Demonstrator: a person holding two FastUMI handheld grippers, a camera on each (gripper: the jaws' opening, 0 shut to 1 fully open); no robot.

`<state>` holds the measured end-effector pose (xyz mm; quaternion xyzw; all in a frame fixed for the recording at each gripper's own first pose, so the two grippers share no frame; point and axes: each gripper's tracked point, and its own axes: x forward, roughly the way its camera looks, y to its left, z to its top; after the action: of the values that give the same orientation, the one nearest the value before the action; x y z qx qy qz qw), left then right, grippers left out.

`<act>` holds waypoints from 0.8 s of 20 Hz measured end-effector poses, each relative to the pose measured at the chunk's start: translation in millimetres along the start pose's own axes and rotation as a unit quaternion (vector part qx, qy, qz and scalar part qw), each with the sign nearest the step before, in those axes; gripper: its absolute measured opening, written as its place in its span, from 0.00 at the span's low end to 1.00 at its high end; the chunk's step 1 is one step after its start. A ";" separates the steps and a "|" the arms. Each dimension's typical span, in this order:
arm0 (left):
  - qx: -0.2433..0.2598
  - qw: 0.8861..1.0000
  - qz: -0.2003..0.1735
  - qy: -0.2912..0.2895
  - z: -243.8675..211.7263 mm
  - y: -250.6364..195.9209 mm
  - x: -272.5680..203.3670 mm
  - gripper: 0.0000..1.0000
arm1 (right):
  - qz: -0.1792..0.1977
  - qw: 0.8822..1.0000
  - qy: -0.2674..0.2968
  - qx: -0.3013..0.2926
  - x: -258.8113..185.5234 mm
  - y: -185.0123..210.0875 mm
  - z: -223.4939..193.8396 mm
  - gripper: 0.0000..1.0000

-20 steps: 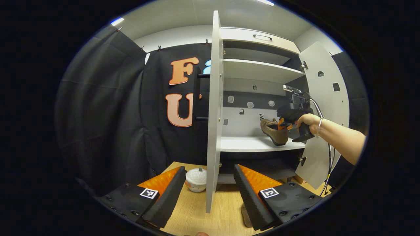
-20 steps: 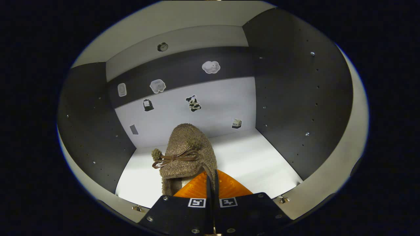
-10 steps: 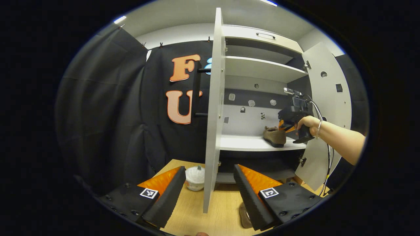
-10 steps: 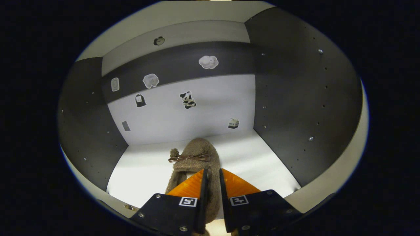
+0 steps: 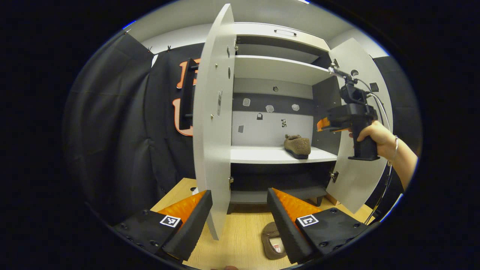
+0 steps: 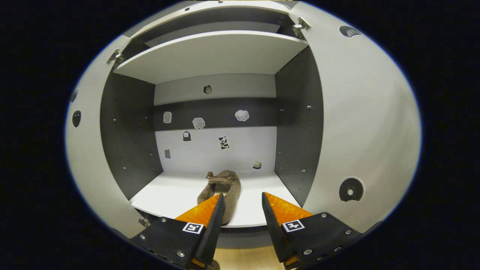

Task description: Grab one shoe with the right hand and put it into the shoe cabinet, grab the other shoe with the left hand and put it into the shoe cabinet; then close the right door with the right hand and the left door with the left hand.

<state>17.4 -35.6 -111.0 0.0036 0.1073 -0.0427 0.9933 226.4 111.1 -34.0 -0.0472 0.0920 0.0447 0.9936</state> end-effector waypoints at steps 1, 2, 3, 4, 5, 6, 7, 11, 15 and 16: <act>-0.001 1.000 -0.005 0.005 -7.5 -4.9 2.4 0.97 | 0.004 1.000 -0.009 0.001 -15.7 0.8 0.4 0.67; -0.002 1.000 -0.008 0.011 -14.8 -9.4 4.1 0.97 | 0.007 1.000 -0.017 -0.001 -31.7 -1.0 0.3 0.70; -0.003 1.000 -0.010 0.017 -24.3 -12.2 6.2 0.97 | 0.008 1.000 -0.024 -0.003 -46.6 -2.3 -0.4 0.75; -0.001 1.000 -0.012 0.024 -32.9 -15.0 9.4 0.95 | 0.010 1.000 -0.030 -0.003 -61.3 -3.1 -1.5 0.78; 0.001 0.999 -0.014 0.030 -43.2 -17.8 11.9 0.97 | 0.011 0.999 -0.036 0.001 -74.2 -5.3 -2.6 0.83; 0.003 0.999 -0.017 0.037 -53.1 -19.9 15.6 0.97 | 0.010 0.999 -0.042 0.002 -86.4 -8.6 -2.4 0.84; 0.002 0.999 -0.020 0.045 -63.9 -22.2 19.8 0.97 | 0.002 0.999 -0.046 -0.001 -95.6 -15.3 -4.9 0.85; -0.010 0.995 -0.042 0.089 -111.0 -38.3 35.5 0.98 | -0.023 0.998 -0.051 -0.018 -129.8 -38.9 -16.7 0.93; 0.002 0.990 -0.045 0.130 -162.3 -49.1 54.7 0.97 | -0.033 0.999 -0.039 -0.006 -150.1 -59.3 -33.6 0.93; 0.008 0.989 -0.051 0.135 -173.2 -53.8 59.9 0.97 | -0.041 0.998 -0.042 -0.007 -154.7 -66.4 -35.0 0.93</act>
<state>34.2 -91.4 -292.9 0.0117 0.2401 -0.0936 0.9662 75.2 29.3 -33.7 -0.0557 0.0479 0.0069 0.9973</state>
